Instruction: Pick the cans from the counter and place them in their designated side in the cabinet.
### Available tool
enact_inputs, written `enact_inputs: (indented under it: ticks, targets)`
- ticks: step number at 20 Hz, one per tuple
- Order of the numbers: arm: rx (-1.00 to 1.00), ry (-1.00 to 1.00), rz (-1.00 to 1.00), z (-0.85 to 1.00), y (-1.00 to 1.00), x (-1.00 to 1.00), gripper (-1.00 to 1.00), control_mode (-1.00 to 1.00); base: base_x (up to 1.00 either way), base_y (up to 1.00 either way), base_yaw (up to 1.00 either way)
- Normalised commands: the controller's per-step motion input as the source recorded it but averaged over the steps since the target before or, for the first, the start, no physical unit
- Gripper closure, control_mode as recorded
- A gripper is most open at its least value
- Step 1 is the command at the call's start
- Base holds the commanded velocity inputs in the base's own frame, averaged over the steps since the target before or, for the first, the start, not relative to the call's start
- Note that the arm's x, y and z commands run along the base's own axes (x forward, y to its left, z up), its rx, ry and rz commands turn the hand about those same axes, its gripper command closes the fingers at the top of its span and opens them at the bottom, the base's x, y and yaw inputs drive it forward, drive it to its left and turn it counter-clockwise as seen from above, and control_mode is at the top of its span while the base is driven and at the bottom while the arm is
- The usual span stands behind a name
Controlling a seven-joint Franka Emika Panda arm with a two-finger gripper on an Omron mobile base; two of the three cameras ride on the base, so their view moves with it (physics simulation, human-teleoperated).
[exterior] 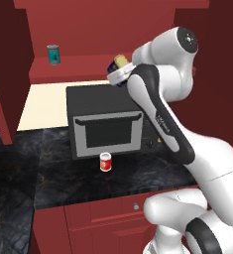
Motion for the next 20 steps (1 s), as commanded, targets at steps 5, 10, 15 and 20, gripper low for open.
enact_inputs:
  ticks: [5,10,15,20]
  targets:
    - [0.0,0.01,0.02,0.01,0.15,0.31,1.0,-1.0,0.0,0.0,0.0]
    - [0.0,0.0,0.03,0.03,0.15,0.25,1.0,-1.0,0.0,0.0,0.0]
    - [0.0,0.0,0.02,0.0,0.12,0.23,1.0,-1.0,0.0,0.0,0.0]
    - [0.0,0.01,0.02,0.0,0.12,0.27,1.0,-1.0,0.0,0.0,0.0]
